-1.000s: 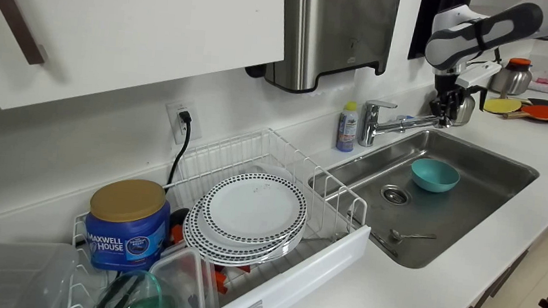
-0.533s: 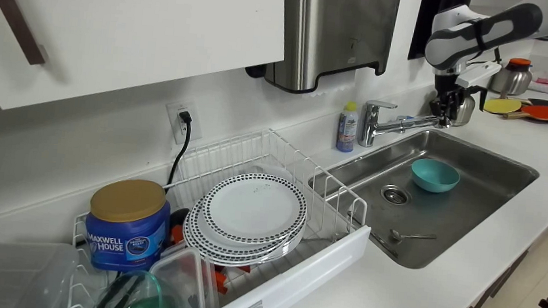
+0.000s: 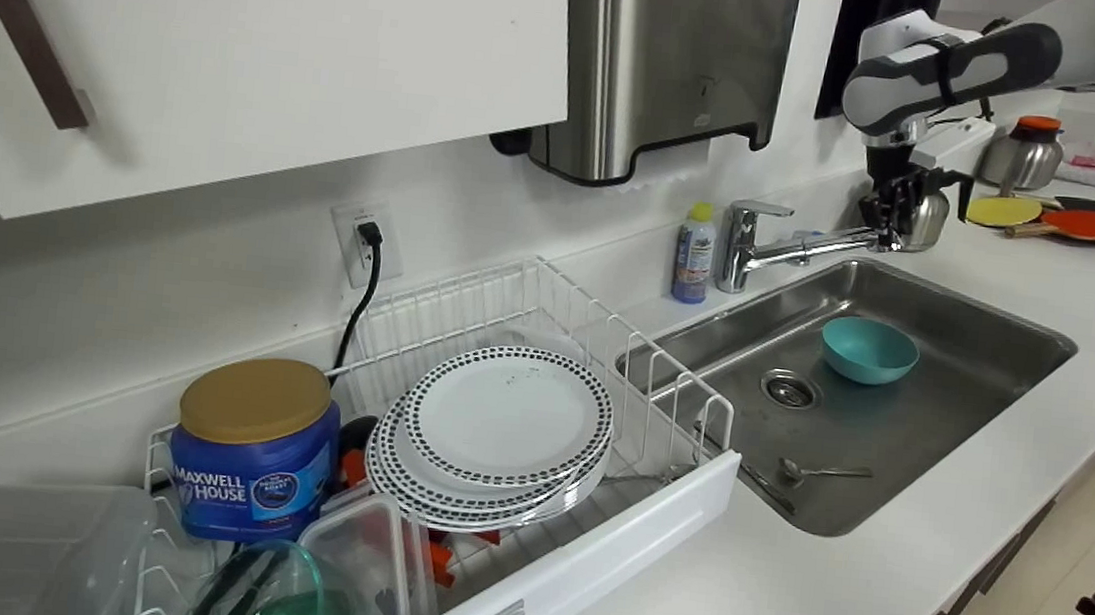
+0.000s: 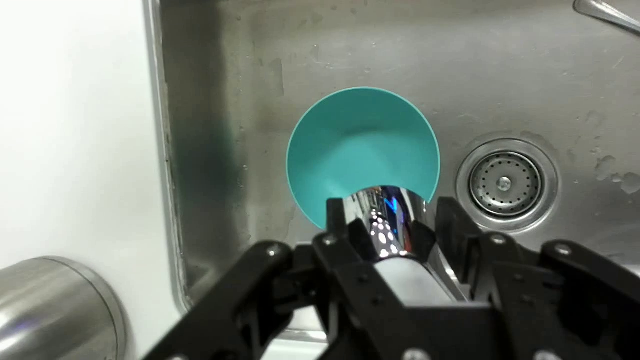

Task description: Move the faucet spout to the right

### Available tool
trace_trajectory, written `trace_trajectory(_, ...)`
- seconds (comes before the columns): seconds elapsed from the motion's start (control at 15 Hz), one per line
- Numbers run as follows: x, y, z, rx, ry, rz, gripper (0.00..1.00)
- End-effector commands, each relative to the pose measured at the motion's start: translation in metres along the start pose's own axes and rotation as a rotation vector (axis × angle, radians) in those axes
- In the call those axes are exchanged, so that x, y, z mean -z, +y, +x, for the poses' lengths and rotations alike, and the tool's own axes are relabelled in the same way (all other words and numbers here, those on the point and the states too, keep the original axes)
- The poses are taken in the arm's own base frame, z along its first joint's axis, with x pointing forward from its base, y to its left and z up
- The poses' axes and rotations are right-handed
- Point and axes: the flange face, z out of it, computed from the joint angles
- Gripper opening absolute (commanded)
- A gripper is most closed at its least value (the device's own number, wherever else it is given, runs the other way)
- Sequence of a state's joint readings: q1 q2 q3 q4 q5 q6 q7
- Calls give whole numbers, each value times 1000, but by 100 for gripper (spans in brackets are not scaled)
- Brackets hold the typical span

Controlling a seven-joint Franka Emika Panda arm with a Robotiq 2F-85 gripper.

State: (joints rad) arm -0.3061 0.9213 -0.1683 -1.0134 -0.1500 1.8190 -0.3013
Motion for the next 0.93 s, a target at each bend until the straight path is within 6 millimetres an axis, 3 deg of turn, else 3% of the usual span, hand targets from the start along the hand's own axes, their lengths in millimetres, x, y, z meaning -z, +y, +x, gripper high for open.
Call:
trace_trajectory(0.0, -14, 2, 15, 28, 1, -2, 24)
trace_trajectory(0.27, -4, 9, 11, 10, 3, 1, 24)
trace_trajectory(0.33, 0, 11, 9, -2, 8, 1, 74)
trace_trajectory(0.4, 4, 13, 6, -8, 13, 11, 75)
trace_trajectory(0.67, 22, 29, -14, -66, 7, 72, 100)
trace_trajectory(0.87, 41, 45, -34, -104, 5, 145, 100)
